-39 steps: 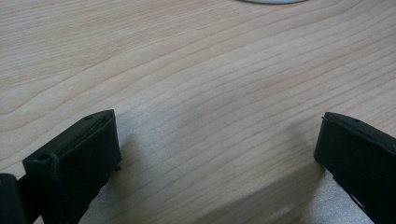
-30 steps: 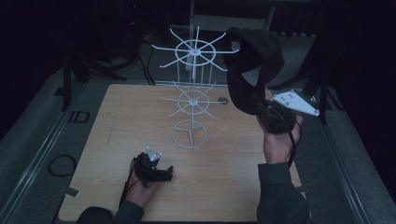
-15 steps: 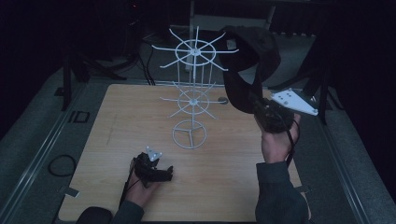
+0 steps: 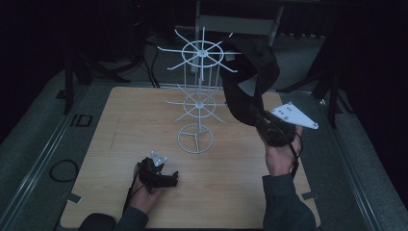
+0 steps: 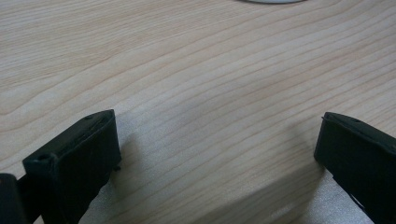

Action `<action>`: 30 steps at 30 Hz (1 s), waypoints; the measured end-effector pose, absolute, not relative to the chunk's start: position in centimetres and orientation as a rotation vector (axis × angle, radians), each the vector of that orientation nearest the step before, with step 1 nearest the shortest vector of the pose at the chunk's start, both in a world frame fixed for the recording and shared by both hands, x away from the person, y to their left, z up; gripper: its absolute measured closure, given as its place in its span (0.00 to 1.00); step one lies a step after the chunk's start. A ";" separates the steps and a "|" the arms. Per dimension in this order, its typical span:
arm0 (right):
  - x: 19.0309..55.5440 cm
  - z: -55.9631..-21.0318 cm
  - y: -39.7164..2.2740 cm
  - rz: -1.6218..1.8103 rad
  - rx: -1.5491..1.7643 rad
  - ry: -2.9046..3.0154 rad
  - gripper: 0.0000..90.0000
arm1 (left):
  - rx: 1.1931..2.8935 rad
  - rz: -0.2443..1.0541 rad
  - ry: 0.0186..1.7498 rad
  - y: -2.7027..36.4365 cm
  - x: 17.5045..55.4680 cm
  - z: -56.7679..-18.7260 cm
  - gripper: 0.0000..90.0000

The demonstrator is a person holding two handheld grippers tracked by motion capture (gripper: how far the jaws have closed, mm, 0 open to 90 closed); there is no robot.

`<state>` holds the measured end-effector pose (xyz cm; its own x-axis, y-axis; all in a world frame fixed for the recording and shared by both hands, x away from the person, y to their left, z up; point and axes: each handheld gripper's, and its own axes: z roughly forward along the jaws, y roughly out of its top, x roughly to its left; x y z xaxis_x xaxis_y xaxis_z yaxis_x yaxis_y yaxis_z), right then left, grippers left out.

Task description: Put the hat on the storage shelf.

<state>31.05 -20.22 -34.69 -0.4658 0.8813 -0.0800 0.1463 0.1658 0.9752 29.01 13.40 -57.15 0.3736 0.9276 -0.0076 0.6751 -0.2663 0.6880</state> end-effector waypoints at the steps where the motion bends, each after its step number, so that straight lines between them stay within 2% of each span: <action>1: 31.0 -34.8 -20.2 1.352 0.977 1.760 0.96 | 2.032 0.540 1.377 13.4 29.0 -57.1 0.00; 12: 31.1 -35.4 -19.4 1.341 0.904 1.860 0.92 | 2.033 0.539 1.377 13.4 29.0 -57.1 0.00; 13: 31.0 -35.5 -19.4 1.342 0.901 1.860 0.88 | 2.033 0.539 1.377 13.4 29.0 -57.1 0.00; 14: 30.9 -35.4 -19.6 1.351 0.896 1.851 0.80 | 2.033 0.539 1.377 13.4 29.0 -57.1 0.00; 15: 30.9 -35.4 -19.6 1.351 0.896 1.851 0.80 | 2.032 0.540 1.377 13.4 29.0 -57.1 0.00; 16: 30.9 -35.4 -19.7 1.356 0.896 1.851 0.76 | 2.032 0.540 1.378 13.4 29.0 -57.1 0.00; 17: 30.8 -35.3 -19.7 1.359 0.896 1.851 0.71 | 2.032 0.539 1.378 13.4 29.0 -57.1 0.00; 18: 30.7 -35.2 -19.9 1.363 0.902 1.842 0.62 | 2.032 0.539 1.377 13.4 29.0 -57.1 0.00; 19: 30.7 -35.2 -19.9 1.363 0.902 1.842 0.62 | 2.032 0.539 1.377 13.4 29.0 -57.1 0.00; 23: 30.7 -35.2 -19.9 1.352 0.932 1.852 0.46 | 2.032 0.538 1.378 13.4 29.0 -57.1 0.00; 25: 30.7 -35.2 -19.8 1.345 0.934 1.847 0.34 | 2.032 0.538 1.378 13.4 29.0 -57.1 0.00; 30: 30.2 -35.1 -19.6 1.338 0.941 1.837 0.24 | 2.032 0.538 1.377 13.4 29.0 -57.1 0.00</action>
